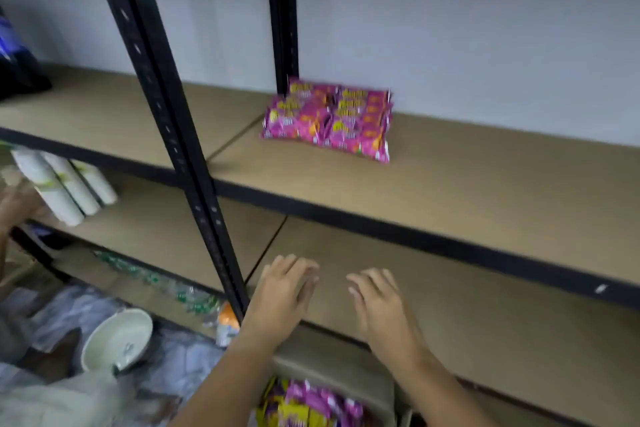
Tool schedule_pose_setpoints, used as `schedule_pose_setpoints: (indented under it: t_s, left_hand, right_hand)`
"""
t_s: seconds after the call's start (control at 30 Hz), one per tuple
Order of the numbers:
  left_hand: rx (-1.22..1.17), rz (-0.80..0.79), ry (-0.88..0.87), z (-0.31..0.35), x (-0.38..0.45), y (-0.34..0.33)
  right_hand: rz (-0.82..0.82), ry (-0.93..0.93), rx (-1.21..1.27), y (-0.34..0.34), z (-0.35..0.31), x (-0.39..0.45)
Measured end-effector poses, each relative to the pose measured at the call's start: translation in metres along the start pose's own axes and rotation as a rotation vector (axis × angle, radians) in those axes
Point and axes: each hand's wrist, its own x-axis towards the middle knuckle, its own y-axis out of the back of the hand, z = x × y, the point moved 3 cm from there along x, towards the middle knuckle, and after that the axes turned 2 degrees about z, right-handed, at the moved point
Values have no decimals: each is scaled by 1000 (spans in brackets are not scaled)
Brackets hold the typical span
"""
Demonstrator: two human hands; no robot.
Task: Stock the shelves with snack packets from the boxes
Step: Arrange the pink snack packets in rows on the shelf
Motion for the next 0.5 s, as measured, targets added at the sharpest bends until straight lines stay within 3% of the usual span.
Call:
schedule_pose_setpoints:
  t_s: [0.13,0.27,0.5]
  left_hand:
    - [-87,-152,108,-54,-78,-93]
    - [-90,-390,247,-119,-172,-192]
    - [-91,-685,446,-195,-321,-353]
  right_hand:
    - [-209,-88,-71,-74,15,-80]
    - [-475,-418,86,-169,40,-184]
    - [-818,-614,107,-323,62,-348]
